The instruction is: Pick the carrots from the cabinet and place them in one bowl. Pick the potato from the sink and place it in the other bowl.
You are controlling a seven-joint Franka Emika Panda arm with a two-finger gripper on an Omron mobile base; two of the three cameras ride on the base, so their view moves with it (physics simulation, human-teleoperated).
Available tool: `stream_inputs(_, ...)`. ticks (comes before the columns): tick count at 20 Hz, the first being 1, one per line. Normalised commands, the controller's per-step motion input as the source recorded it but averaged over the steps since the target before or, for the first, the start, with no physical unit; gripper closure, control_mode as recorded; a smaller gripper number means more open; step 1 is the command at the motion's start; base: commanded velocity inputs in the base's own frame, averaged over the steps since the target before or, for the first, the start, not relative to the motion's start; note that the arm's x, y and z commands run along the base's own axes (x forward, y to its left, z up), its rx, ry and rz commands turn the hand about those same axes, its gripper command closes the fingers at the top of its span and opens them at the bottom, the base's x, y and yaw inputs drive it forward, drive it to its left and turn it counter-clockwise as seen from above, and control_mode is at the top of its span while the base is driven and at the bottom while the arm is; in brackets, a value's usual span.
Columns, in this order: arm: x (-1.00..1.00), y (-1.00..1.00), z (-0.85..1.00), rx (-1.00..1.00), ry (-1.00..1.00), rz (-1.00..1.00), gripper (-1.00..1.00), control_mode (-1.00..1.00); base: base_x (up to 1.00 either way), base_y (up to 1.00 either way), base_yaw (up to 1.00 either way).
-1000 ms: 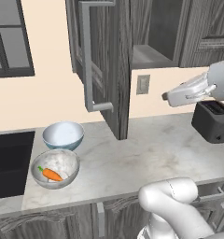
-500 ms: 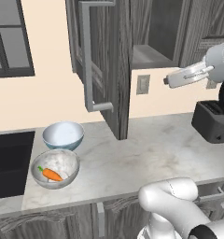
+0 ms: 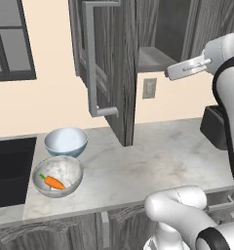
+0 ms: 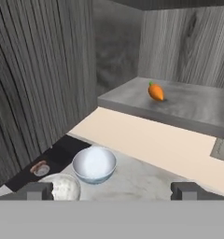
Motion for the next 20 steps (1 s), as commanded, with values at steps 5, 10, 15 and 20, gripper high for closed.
stream_inputs(5, 0.44, 0.0, 0.0, 0.02, -0.01, 0.0, -1.0, -1.0, 0.0, 0.0, 0.0)
stream_inputs(10, 0.15, 0.02, 0.0, -0.01, -0.01, -0.03, -1.0, -1.0, 0.0, 0.0, 0.0)
stream_inputs(15, 0.0, 0.12, 0.0, -0.05, -0.01, -0.06, -1.0, -1.0, 0.0, 0.0, 0.0)
stream_inputs(20, 0.2, 0.05, 0.0, -0.09, 0.0, -0.05, -1.0, -1.0, 0.0, 0.0, 0.0)
